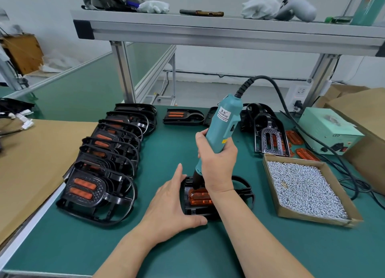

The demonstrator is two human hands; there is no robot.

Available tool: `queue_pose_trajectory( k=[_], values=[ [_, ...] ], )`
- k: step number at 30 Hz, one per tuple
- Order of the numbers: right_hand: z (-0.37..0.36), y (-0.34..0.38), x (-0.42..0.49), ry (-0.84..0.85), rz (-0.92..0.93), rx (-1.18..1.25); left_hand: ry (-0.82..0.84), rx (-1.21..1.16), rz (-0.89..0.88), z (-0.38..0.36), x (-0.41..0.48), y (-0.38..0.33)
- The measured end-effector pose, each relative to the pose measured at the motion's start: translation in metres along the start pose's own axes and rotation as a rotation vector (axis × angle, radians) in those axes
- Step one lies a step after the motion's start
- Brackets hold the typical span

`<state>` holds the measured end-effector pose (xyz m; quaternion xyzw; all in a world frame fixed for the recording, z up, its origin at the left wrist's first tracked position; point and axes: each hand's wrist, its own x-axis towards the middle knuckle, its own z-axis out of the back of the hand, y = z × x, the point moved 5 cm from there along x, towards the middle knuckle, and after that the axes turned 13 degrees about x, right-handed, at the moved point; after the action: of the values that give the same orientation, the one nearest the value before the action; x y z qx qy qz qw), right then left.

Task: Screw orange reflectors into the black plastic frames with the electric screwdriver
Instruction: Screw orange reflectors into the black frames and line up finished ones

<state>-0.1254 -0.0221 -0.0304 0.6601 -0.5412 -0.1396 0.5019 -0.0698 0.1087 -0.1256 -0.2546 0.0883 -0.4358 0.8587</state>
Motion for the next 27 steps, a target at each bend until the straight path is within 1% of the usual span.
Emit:
queue_pose_trajectory(
  k=[6,13,22,24,27],
  values=[
    [0.002,-0.004,-0.003,0.023,0.015,-0.036,-0.011,-0.014,-0.010,0.002,0.001,-0.001],
    [0.006,-0.008,-0.001,-0.015,-0.059,-0.026,-0.006,-0.018,-0.001,0.001,0.000,-0.002],
    [0.017,0.006,-0.009,0.018,0.006,-0.014,-0.016,0.003,-0.009,0.002,-0.002,-0.001],
    [0.019,0.009,-0.010,0.054,-0.002,-0.013,-0.021,0.011,-0.011,0.001,-0.002,-0.001],
    [0.016,0.023,-0.004,0.179,0.021,-0.013,-0.023,0.016,-0.016,0.001,-0.002,0.000]
  ],
)
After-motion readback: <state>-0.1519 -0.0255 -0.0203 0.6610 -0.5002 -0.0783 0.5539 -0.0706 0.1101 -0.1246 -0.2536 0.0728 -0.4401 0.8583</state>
